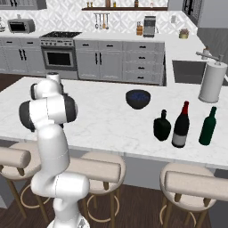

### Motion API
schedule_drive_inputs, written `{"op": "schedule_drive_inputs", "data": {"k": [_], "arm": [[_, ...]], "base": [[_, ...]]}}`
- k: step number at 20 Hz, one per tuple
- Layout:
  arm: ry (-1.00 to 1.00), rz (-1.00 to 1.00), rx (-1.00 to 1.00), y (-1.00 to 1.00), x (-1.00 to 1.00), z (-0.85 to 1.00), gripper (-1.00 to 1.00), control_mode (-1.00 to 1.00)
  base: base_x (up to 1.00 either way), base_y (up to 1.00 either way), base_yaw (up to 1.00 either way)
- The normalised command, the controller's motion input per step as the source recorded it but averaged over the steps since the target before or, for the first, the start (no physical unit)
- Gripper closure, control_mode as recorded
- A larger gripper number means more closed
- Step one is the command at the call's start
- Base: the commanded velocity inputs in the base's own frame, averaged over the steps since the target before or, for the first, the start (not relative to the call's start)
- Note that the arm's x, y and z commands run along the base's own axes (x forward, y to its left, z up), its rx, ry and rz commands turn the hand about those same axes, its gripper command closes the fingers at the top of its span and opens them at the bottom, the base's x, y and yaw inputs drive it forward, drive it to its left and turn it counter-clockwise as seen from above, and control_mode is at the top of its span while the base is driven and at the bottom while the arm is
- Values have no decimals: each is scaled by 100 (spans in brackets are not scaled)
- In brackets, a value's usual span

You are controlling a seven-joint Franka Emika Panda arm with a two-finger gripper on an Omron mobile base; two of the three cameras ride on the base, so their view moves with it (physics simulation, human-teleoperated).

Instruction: Move the plastic bottles in the middle to the plastics group, and the glass bottles in the middle to the glass group.

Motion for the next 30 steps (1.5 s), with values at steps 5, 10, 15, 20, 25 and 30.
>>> {"op": "schedule_drive_inputs", "data": {"k": [5, 10, 15, 20, 25, 30], "arm": [[-6, 0, -1, 5, 0, -12, 100, -100], [-3, 0, -1, 2, 0, -8, -100, -100], [0, 0, 0, 2, 0, 8, -100, -100], [0, 0, 0, -2, 0, 41, -100, -100], [-6, -1, 0, -49, -27, 49, -100, -100], [-4, -11, 5, -86, -35, 47, -100, -100]], "base": [[0, 0, 0], [0, 0, 0], [0, 0, 0], [0, 0, 0], [0, 0, 0], [0, 0, 0]]}}
